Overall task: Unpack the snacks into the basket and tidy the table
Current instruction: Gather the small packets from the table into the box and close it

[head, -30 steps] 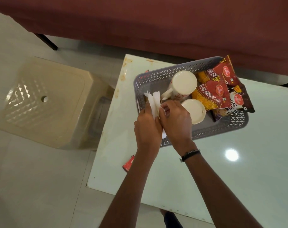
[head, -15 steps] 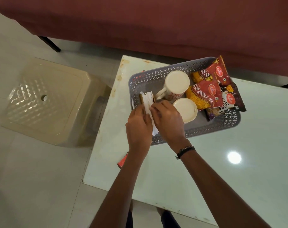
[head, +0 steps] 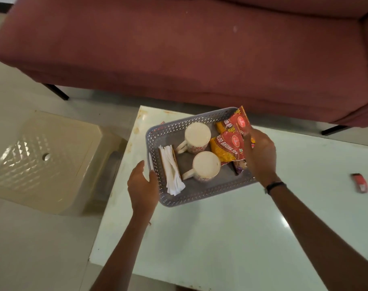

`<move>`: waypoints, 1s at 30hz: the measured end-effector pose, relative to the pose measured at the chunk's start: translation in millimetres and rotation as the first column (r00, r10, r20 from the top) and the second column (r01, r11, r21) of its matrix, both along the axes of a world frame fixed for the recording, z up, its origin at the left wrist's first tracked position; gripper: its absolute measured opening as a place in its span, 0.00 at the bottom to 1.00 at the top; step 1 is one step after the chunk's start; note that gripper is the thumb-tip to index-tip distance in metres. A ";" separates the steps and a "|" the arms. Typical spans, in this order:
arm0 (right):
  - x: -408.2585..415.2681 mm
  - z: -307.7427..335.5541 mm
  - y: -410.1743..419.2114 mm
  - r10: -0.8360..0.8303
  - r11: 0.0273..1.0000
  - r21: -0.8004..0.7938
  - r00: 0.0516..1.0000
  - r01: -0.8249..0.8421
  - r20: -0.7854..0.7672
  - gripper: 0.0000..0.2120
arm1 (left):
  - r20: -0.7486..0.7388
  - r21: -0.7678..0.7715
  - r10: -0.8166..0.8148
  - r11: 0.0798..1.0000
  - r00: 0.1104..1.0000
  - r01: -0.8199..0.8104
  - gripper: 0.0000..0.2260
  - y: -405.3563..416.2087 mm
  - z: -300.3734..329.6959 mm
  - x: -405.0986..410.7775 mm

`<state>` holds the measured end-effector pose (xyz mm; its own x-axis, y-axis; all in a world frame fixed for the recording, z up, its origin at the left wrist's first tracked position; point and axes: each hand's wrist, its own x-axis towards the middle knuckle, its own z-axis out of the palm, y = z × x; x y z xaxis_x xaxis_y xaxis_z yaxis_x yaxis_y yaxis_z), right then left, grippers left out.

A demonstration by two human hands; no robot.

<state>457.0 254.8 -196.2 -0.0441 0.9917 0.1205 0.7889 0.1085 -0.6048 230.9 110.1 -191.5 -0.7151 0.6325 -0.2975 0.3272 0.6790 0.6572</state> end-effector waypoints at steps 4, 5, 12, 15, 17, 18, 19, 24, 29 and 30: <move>18.2 -17.2 31.1 -0.218 0.954 -0.215 0.976 0.211 -0.009 0.13 | 0.057 -0.082 0.021 0.997 0.998 -0.016 0.20 11.2 -5.2 -6.5; 20.3 -20.9 34.8 -0.207 0.942 -0.267 0.978 0.202 0.011 0.13 | 0.075 -0.100 0.028 0.995 0.997 -0.021 0.19 13.6 -7.2 -7.9; 22.7 -31.0 44.6 -0.272 0.883 -0.417 0.959 0.215 -0.083 0.14 | 0.228 -0.079 0.120 0.991 0.966 -0.105 0.11 25.4 -17.2 -19.9; 22.9 -28.0 45.9 -0.362 0.832 -0.503 0.916 0.233 -0.173 0.13 | 0.309 -0.066 0.177 0.984 0.934 -0.165 0.08 29.2 -16.4 -23.7; 25.0 -24.6 41.6 -0.402 0.808 -0.544 0.887 0.226 -0.228 0.12 | 0.311 -0.061 0.184 0.983 0.932 -0.174 0.08 28.6 -13.0 -23.8; 26.6 -21.8 38.1 -0.408 0.806 -0.549 0.880 0.221 -0.244 0.12 | 0.311 -0.056 0.186 0.983 0.932 -0.177 0.08 27.4 -10.5 -23.7; 28.9 -18.5 34.2 -0.409 0.808 -0.548 0.875 0.215 -0.260 0.11 | 0.313 -0.051 0.189 0.982 0.931 -0.182 0.08 25.6 -7.5 -23.6; 50.3 15.9 6.0 -0.424 0.823 -0.534 0.835 0.194 -0.350 0.10 | 0.333 -0.030 0.212 0.976 0.919 -0.214 0.08 18.3 21.9 -19.0; 88.2 61.0 -32.2 -0.473 0.825 -0.518 0.777 0.225 -0.415 0.10 | 0.386 0.069 0.162 0.977 0.908 -0.203 0.06 12.2 64.3 4.6; 97.5 69.7 -39.7 -0.487 0.823 -0.516 0.762 0.237 -0.427 0.09 | 0.401 0.087 0.140 0.978 0.905 -0.190 0.06 12.1 72.8 11.0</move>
<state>554.5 215.2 -126.5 0.2741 0.8732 -0.4031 0.2625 -0.4711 -0.8421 241.9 122.2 -118.7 -0.6548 0.5646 -0.5025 -0.0822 0.6077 0.7899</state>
